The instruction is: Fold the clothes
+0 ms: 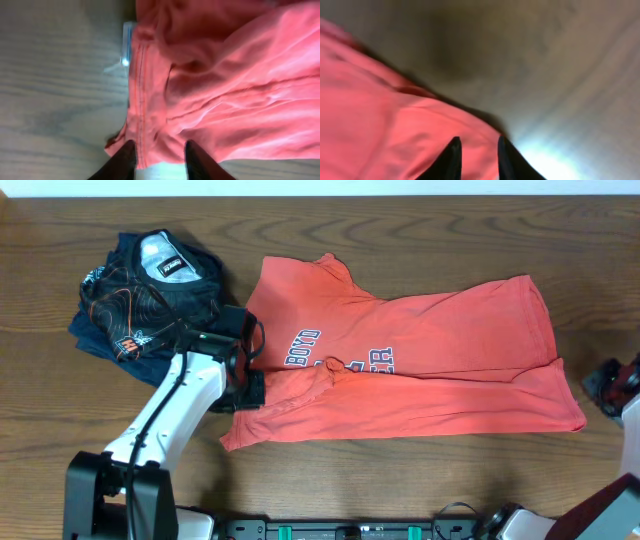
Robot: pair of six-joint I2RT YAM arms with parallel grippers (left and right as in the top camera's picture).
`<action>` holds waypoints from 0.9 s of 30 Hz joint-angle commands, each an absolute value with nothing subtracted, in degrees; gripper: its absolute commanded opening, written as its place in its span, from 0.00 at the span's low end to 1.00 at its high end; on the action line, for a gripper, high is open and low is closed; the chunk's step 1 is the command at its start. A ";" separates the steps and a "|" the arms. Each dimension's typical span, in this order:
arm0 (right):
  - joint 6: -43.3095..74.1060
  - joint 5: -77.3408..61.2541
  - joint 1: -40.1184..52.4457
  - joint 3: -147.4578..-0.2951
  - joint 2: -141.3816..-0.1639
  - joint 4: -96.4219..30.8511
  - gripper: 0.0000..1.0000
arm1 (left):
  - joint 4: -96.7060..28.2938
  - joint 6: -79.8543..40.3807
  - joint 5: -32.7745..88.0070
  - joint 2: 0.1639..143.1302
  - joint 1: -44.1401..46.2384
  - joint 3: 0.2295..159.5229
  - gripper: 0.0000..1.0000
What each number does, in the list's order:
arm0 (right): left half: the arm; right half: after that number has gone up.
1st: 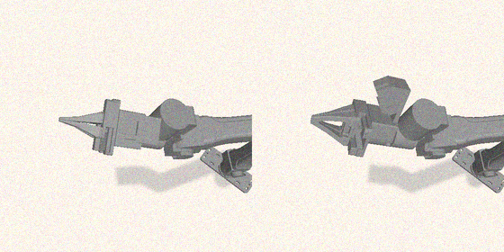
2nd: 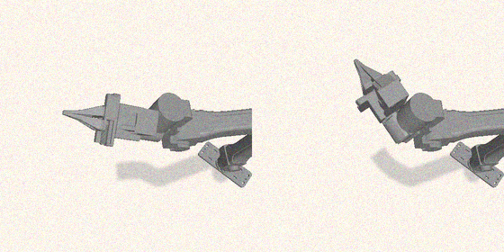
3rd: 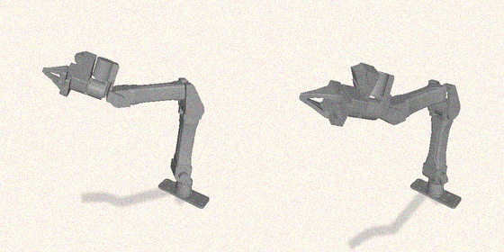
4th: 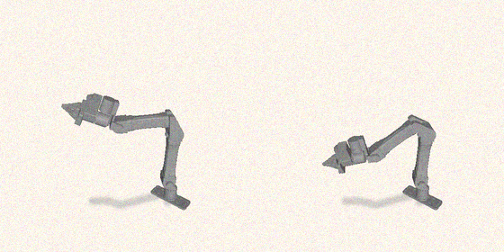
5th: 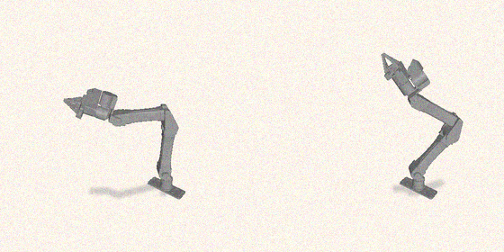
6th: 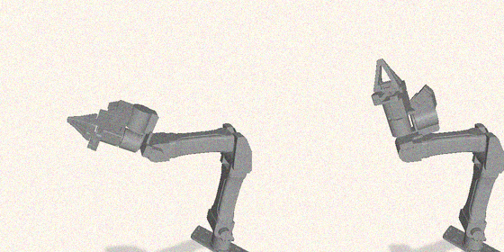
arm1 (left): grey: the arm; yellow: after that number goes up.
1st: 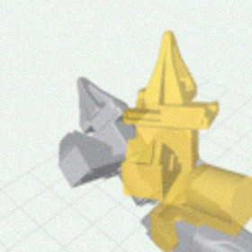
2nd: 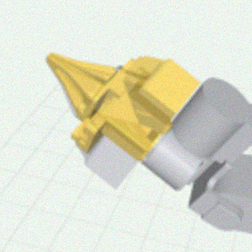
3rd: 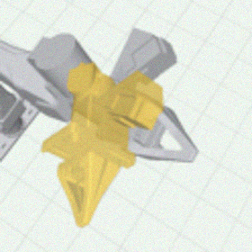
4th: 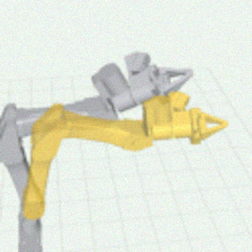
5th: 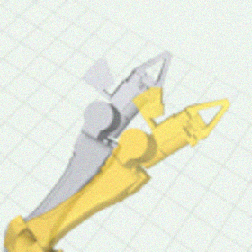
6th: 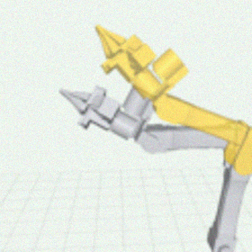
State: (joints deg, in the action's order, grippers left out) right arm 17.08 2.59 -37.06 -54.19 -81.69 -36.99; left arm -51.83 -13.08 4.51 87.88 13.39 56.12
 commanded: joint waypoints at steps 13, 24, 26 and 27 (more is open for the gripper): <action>6.26 -22.50 -29.58 -54.00 -79.22 -39.24 0.53 | -42.83 -0.80 8.99 97.38 12.60 80.25 0.66; 3.97 -22.50 -23.16 -53.98 -79.22 -40.14 0.57 | -21.32 -0.64 9.04 117.19 7.60 91.33 0.70; 3.97 -22.46 -23.18 -53.98 -79.22 -40.58 0.57 | -17.50 -0.62 9.06 119.02 7.38 91.35 0.70; 3.97 -22.46 -23.18 -54.00 -79.22 -40.80 0.57 | -15.97 -0.56 9.02 119.81 7.33 91.42 0.70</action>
State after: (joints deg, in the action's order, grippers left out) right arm 5.28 -21.69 -23.68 -54.19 -79.77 -40.34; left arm -18.11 -1.39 8.80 118.19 7.51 89.86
